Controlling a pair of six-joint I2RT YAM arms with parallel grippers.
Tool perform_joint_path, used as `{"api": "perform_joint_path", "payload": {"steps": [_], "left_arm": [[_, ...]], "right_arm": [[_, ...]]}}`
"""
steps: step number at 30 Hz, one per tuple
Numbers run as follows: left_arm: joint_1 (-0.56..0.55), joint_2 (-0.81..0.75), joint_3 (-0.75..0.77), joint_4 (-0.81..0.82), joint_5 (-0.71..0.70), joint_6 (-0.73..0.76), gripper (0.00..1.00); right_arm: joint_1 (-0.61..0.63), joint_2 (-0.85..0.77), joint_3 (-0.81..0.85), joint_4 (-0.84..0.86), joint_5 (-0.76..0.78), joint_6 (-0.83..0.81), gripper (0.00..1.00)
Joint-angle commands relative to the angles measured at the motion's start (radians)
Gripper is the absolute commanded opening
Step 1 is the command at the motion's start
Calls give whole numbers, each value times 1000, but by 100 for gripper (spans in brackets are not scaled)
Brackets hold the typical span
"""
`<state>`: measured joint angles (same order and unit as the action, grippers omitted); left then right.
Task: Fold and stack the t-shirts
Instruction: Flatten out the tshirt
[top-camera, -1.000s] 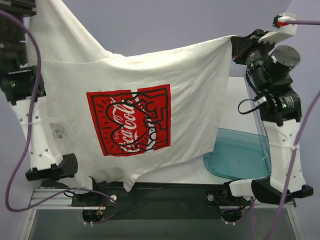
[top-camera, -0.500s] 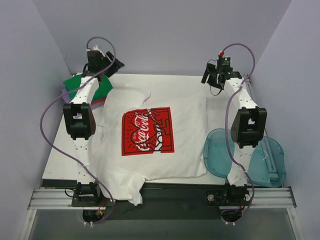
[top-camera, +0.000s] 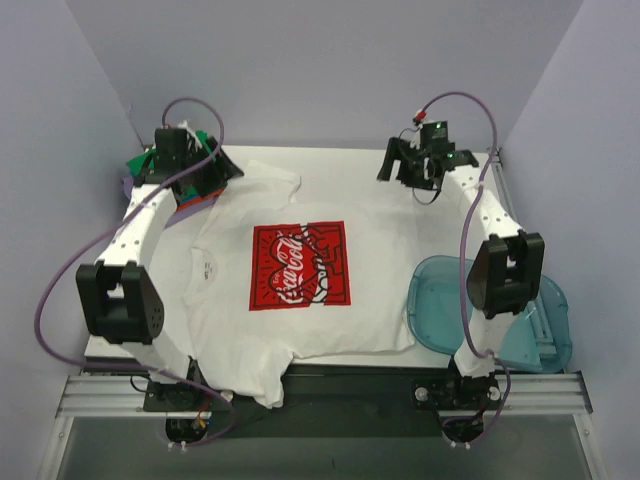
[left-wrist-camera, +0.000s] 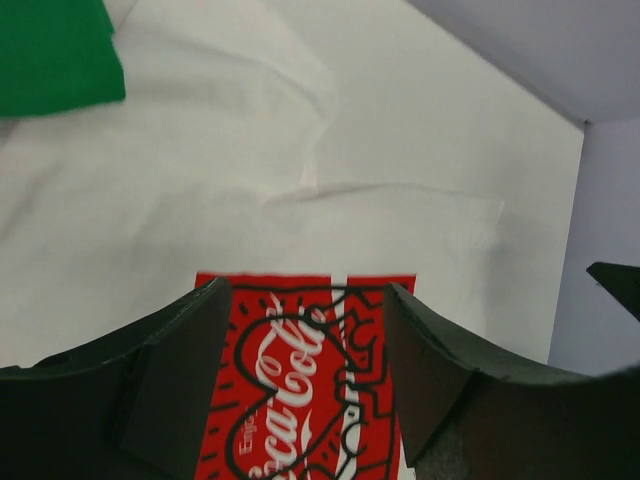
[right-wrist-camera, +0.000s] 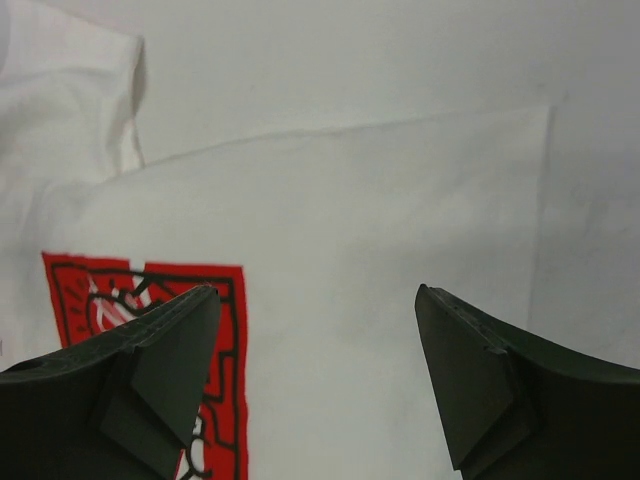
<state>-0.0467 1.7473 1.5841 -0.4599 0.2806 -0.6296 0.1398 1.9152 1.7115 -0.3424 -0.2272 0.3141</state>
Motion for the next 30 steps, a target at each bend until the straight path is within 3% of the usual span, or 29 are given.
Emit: {"api": "perform_joint_path", "payload": {"steps": [1, 7, 12, 20, 30], "left_arm": [[-21, -107, -209, -121, -14, 48, 72], [-22, -238, -511, -128, 12, 54, 73], [-21, -224, -622, -105, 52, 77, 74], [1, -92, -625, -79, 11, 116, 74], [21, 99, -487, -82, -40, 149, 74]], "right_arm": [[96, -116, -114, -47, -64, 19, 81], [207, -200, -346, -47, -70, 92, 81], [242, -223, -487, -44, -73, 151, 80], [250, -160, -573, -41, -66, 169, 79], [245, 20, -471, -69, -52, 210, 78]]}}
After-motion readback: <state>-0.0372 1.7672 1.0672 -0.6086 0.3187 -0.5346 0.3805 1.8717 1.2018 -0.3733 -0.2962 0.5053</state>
